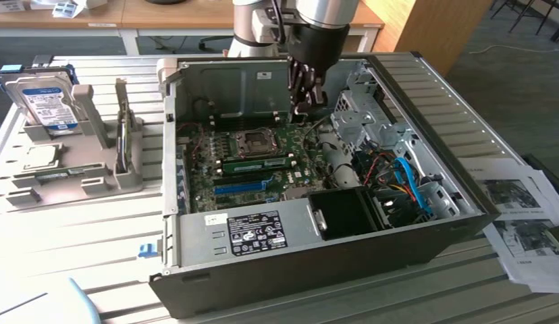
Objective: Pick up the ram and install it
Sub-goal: 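Press down the ram until it locks into place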
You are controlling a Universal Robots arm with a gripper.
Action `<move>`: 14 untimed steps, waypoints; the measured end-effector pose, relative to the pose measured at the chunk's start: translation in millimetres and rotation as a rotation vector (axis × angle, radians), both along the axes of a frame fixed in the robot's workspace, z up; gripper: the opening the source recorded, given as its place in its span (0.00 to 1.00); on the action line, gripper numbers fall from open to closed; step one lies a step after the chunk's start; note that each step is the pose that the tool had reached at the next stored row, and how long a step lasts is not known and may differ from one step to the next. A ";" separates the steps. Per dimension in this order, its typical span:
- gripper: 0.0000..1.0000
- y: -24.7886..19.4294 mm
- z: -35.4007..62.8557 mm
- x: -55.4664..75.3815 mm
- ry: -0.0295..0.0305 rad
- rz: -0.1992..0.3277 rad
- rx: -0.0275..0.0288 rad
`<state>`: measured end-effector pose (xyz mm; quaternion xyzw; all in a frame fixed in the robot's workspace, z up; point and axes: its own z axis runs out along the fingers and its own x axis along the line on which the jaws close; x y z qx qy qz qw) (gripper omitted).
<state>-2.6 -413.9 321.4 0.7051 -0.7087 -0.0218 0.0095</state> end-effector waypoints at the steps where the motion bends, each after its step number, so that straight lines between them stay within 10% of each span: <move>1: 0.09 0.0 -1.9 0.0 -0.0001 0.000 0.0001; 14: 0.09 0.0 -25.4 0.0 -0.0002 0.000 0.0000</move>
